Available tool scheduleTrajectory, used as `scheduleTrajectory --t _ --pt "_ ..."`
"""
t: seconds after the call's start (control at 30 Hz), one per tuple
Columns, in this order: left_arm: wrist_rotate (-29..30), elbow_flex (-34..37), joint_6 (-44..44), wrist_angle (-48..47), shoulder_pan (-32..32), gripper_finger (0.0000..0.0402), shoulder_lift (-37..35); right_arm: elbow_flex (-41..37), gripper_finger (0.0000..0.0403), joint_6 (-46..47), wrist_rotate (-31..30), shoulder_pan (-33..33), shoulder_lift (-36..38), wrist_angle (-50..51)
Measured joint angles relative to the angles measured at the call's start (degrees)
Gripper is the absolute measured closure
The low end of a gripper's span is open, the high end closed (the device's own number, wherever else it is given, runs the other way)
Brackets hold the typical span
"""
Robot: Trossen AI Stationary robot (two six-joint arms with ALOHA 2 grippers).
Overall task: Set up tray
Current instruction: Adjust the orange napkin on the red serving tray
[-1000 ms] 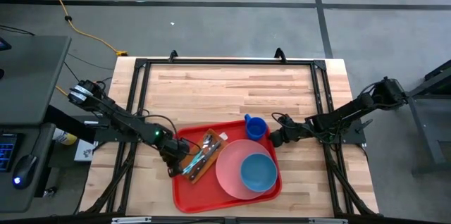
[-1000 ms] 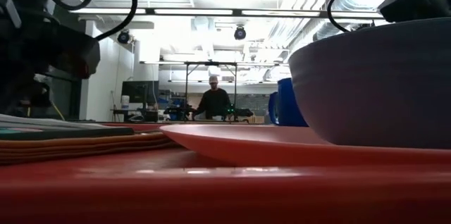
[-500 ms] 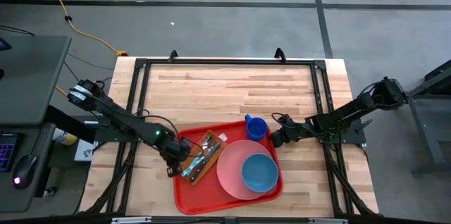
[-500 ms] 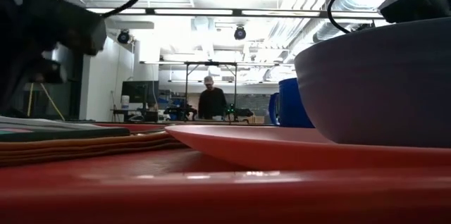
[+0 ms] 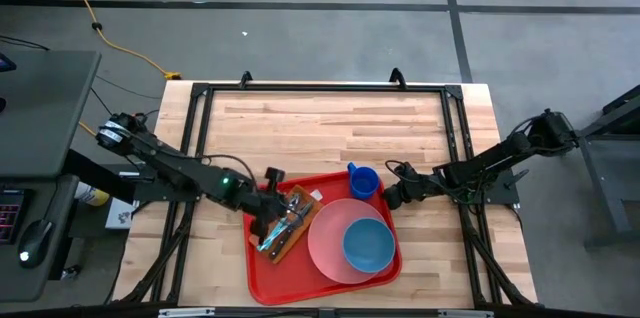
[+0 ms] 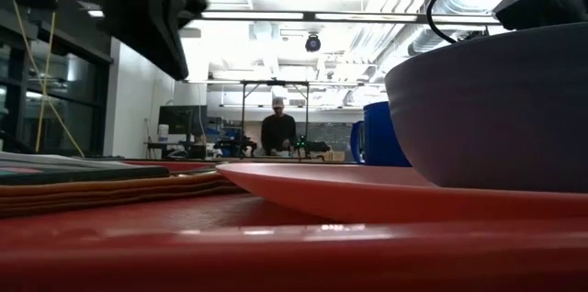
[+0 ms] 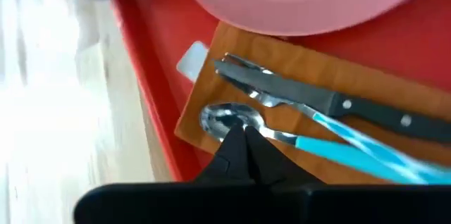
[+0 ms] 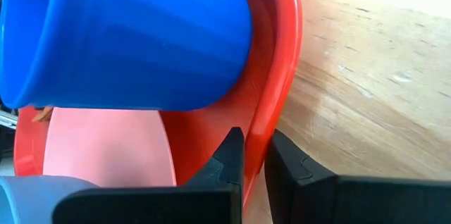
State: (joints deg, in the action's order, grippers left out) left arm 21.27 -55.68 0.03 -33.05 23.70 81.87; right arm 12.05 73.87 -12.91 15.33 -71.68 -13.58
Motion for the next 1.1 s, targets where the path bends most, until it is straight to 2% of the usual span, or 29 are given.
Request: scheduleTrajectory --t 0.07,0.23,0.53,0.8,1.1 --pt "-3.1 0.0 5.8 0.5 -2.0 0.0385 0.0 0.0 0.039 0.0 0.0 0.0 0.0 0.0" --pt "-9.4 0.1 13.4 -1.2 -8.0 0.0391 1.1 0.0 0.039 0.0 -0.1 0.0 0.0 -0.2" --pt "-17.9 0.1 21.2 1.7 -17.0 0.0393 7.2 0.0 0.039 0.0 -0.6 0.0 0.0 -0.6" --pt "-20.9 0.1 23.4 5.3 -18.1 0.0394 10.6 0.0 0.039 0.2 -0.8 0.0 0.1 -0.6" --pt "-19.4 0.0 24.2 6.0 -18.1 0.0394 11.4 0.0 0.0391 0.4 -0.9 0.0 0.1 -0.6"
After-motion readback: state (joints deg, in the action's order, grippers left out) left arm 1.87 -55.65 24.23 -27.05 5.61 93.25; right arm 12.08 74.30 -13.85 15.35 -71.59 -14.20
